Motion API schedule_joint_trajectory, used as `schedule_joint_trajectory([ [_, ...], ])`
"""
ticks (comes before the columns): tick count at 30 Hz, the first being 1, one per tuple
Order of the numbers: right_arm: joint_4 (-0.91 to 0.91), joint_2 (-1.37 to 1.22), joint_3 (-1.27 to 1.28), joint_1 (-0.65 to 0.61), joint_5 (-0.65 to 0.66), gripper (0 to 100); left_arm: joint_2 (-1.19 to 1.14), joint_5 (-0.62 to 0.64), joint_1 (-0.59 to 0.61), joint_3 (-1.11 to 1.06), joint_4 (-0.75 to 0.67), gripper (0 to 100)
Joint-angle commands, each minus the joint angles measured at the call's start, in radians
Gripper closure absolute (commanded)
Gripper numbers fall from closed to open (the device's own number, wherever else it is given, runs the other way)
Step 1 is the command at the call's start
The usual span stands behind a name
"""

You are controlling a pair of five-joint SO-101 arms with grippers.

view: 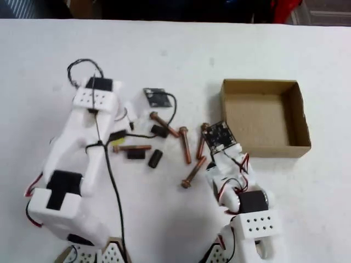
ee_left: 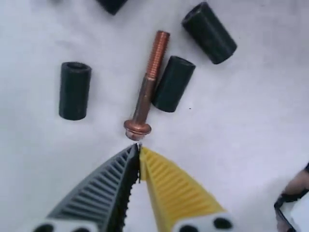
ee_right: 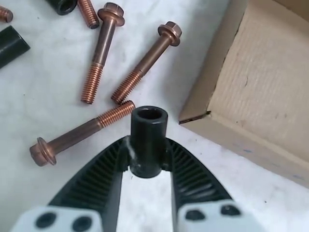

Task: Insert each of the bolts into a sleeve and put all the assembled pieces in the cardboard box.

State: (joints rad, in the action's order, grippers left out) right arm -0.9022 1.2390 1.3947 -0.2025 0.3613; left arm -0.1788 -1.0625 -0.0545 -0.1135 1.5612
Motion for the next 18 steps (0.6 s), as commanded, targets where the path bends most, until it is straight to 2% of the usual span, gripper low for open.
schedule_joint_trajectory([
  [1,0.024,0.016,-0.011,-0.001,-0.006,98.1,-0.019,-0.164,-0.019,0.055,0.072,88],
  [12,0.024,0.016,-0.011,-0.001,-0.006,98.1,-0.127,-0.428,0.036,0.089,0.071,87],
  [18,0.024,0.016,-0.011,-0.001,-0.006,98.1,-0.150,-0.434,0.028,0.087,-0.017,87],
])
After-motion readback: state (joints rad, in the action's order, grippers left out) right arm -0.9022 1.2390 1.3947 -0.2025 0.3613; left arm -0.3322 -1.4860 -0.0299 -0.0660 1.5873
